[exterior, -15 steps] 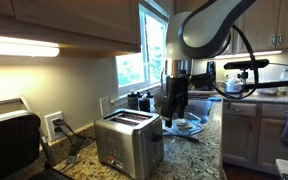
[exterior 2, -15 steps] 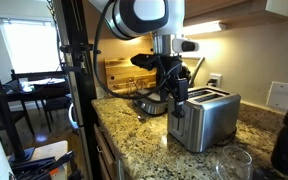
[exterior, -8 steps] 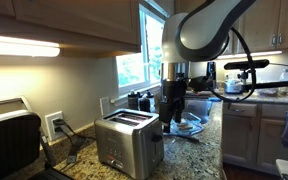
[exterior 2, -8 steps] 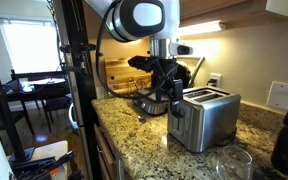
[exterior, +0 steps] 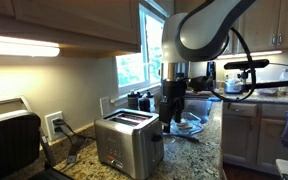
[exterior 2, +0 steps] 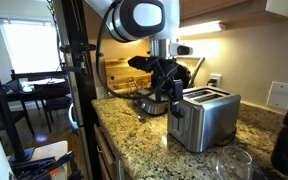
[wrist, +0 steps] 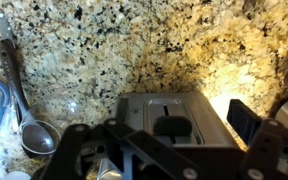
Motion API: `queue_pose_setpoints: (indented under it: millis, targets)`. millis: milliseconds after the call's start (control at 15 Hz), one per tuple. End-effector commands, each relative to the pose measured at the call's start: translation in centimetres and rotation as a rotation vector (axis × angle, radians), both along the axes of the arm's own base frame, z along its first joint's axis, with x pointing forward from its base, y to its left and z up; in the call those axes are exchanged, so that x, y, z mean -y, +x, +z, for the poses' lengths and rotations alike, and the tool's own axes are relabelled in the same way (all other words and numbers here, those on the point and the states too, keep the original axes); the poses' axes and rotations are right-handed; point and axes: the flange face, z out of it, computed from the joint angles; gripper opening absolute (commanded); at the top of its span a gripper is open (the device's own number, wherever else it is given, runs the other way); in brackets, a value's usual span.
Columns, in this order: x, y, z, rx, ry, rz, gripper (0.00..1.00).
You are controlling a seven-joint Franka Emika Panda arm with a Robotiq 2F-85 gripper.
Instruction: Push down the lever on the toaster
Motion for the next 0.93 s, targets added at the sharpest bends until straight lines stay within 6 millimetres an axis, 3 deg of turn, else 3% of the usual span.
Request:
queue_pose_setpoints:
  millis: [0, 133, 267, 867]
  targets:
    - [-0.7, 0.3, 0.1, 0.013, 0.000, -0.012, 1.00]
    - [-1.3, 0.5, 0.2, 0.016, 0.003, -0.011, 1.00]
    - [-1.7, 0.8, 0.4, 0.028, -0.002, -0.007, 0.73]
    - [-1.4, 3.5, -1.3, 0.075, 0.019, -0.050, 0.13]
